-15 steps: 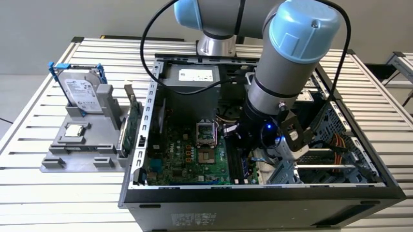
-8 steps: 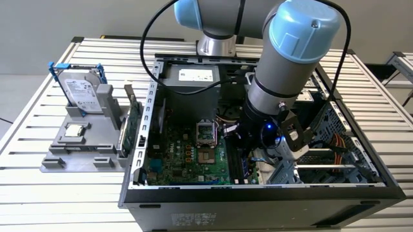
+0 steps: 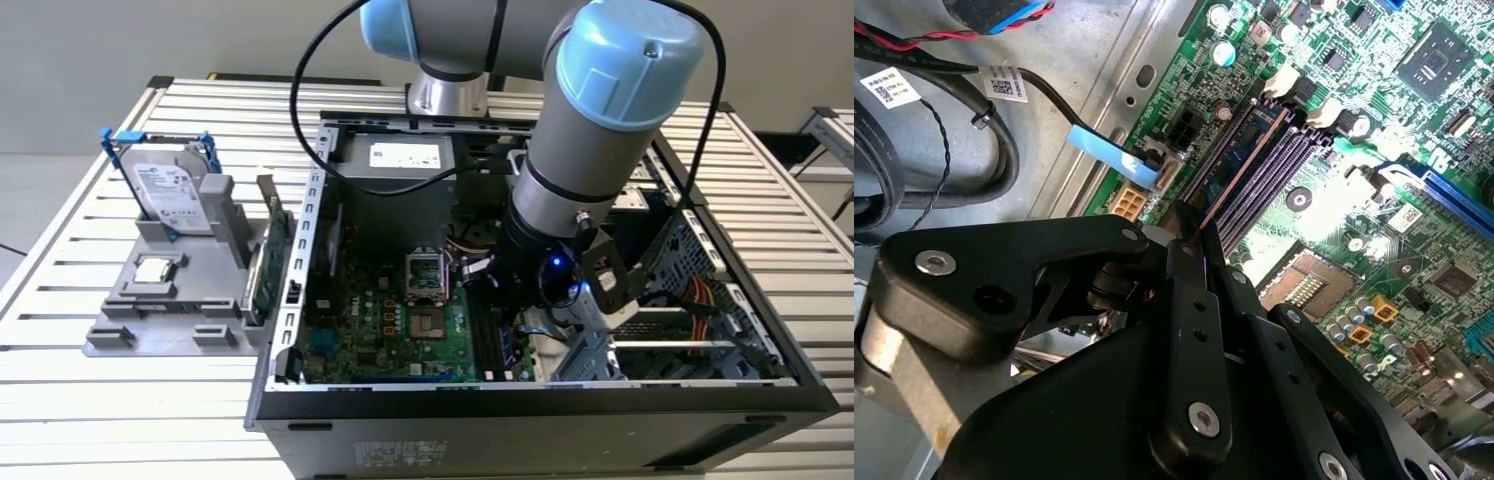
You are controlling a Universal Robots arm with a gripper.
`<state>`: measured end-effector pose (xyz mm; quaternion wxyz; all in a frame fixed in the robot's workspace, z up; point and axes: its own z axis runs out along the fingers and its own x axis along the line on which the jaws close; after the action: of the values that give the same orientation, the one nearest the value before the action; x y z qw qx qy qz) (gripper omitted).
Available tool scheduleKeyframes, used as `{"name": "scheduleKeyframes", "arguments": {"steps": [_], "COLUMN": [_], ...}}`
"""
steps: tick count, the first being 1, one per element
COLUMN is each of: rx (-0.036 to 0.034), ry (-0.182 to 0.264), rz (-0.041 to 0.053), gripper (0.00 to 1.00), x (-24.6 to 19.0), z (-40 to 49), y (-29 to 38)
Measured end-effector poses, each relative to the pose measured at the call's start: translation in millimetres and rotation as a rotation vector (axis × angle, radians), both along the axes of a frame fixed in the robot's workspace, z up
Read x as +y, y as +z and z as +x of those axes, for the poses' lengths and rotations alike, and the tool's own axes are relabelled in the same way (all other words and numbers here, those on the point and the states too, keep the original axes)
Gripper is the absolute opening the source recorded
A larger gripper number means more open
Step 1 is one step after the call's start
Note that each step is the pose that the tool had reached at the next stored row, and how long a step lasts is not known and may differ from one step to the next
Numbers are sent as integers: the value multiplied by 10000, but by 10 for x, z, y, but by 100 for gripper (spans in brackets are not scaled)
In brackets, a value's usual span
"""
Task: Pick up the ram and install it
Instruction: 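Insert the ram into the slot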
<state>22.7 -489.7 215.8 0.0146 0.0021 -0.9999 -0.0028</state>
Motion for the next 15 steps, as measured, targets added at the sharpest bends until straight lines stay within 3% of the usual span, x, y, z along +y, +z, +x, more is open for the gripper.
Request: {"name": "scheduleKeyframes", "arguments": {"steps": [15], "rx": [0], "ry": [-259], "rz": [0], "gripper": [0], "x": [2], "z": [0], "y": [-13]}}
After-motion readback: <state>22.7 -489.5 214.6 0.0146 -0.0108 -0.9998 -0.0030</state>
